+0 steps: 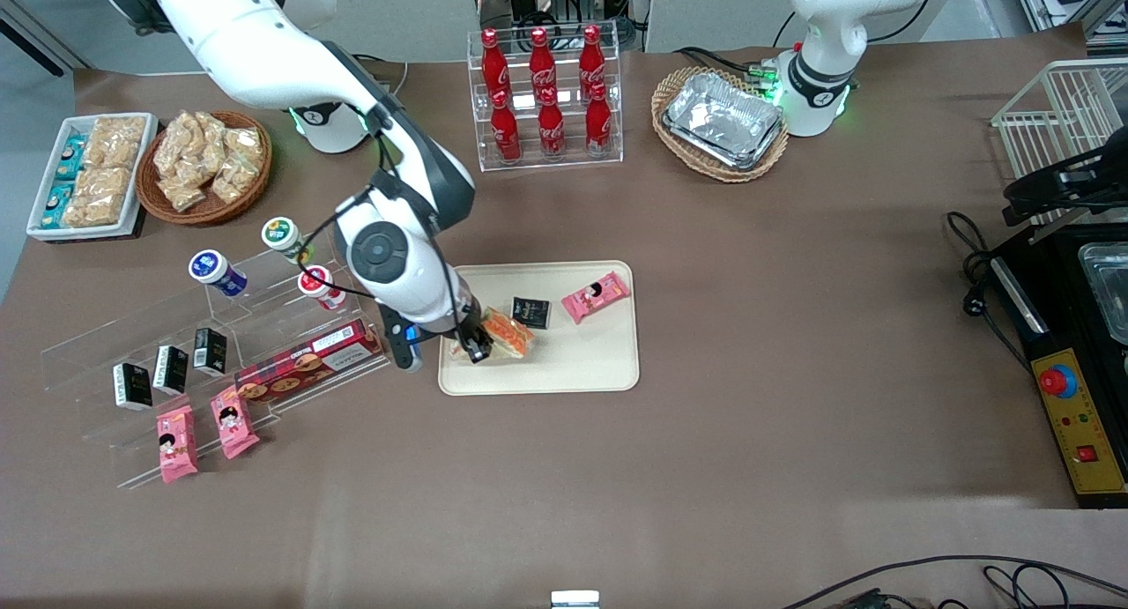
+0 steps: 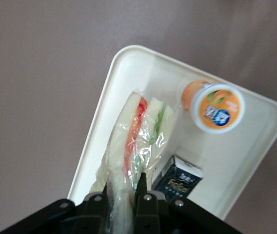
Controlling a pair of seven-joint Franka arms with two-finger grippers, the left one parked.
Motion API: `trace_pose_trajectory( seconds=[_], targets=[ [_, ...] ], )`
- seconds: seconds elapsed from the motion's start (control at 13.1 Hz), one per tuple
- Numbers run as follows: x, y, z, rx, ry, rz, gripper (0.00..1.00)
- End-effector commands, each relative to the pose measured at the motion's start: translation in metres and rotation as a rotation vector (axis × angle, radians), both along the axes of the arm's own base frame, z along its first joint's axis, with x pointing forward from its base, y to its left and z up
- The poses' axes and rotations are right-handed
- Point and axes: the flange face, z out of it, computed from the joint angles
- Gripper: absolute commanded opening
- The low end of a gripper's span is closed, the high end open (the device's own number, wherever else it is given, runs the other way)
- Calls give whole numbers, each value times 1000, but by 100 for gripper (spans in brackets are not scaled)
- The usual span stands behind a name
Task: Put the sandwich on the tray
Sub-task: 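Lower the sandwich onto the tray beside the black box and open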
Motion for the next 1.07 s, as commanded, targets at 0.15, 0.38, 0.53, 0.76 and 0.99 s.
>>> trace_pose_trajectory(
  seconds=[0.15, 0.38, 0.53, 0.76, 0.99],
  targets=[
    [0, 41, -47, 3, -47, -63, 0],
    [-6, 53, -65, 4, -63, -84, 0],
    [-7, 56, -76, -10, -81, -93, 0],
    [-2, 58, -78, -7, -83, -109, 26],
    [1, 59, -78, -4, -87, -108, 51]
  ],
)
